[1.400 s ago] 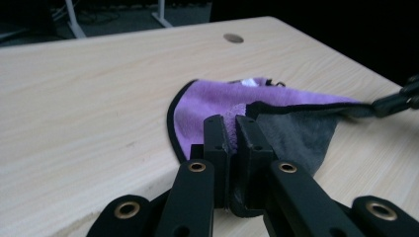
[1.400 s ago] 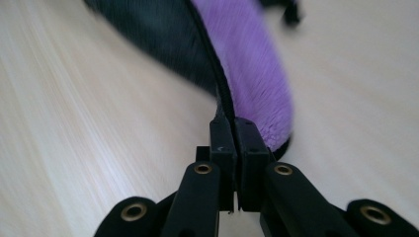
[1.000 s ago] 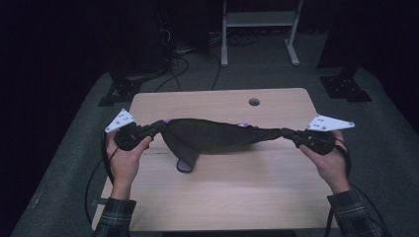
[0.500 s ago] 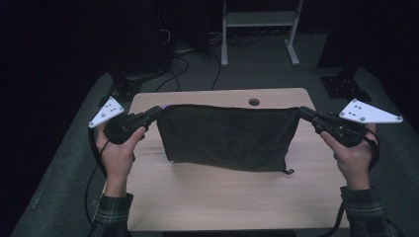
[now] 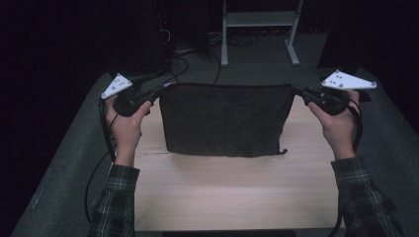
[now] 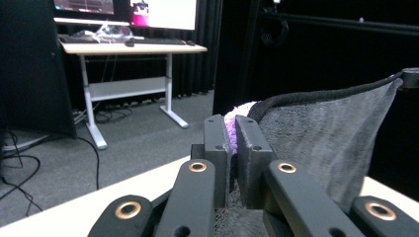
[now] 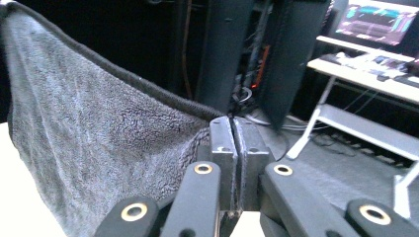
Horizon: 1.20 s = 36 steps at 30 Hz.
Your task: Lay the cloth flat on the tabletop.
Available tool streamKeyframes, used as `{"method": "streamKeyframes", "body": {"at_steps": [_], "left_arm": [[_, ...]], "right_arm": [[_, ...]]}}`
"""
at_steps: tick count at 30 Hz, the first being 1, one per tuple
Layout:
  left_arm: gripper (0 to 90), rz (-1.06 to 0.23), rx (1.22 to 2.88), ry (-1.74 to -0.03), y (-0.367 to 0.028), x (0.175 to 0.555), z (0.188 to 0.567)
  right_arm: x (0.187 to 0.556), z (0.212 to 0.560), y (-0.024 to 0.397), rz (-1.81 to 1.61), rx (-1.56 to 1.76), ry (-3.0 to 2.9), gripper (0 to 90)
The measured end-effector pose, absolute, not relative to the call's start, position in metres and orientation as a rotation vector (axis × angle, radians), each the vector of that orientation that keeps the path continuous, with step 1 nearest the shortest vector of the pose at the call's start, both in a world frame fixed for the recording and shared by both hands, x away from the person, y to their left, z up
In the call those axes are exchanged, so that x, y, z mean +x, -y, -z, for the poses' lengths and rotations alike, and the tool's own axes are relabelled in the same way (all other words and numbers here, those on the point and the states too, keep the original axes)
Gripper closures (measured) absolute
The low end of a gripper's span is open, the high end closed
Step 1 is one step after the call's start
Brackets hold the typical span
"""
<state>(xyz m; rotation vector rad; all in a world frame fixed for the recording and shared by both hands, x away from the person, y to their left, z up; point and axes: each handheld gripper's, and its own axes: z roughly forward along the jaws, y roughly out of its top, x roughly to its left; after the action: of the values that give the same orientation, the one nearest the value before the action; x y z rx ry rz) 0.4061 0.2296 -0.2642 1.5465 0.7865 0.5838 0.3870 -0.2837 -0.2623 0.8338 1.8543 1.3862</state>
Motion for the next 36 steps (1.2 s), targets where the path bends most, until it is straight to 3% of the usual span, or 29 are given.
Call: {"method": "streamKeyframes", "body": {"at_steps": [6, 13, 36], "left_arm": [[84.9, -0.624, 1.550, -0.774, -0.228, 0.415, 0.255], [84.9, -0.544, 1.618, -0.858, -0.230, 0.430, 0.299], [84.9, -0.393, 1.707, -0.856, -0.226, 0.398, 0.347]], "right_arm": [[0.403, 0.243, 0.281, -1.373, 0.821, -1.812, 87.3], [0.413, 0.288, 0.280, -1.351, 0.895, -1.899, 87.3], [0.385, 0.347, 0.294, -1.414, 0.951, -2.014, 87.2]]}}
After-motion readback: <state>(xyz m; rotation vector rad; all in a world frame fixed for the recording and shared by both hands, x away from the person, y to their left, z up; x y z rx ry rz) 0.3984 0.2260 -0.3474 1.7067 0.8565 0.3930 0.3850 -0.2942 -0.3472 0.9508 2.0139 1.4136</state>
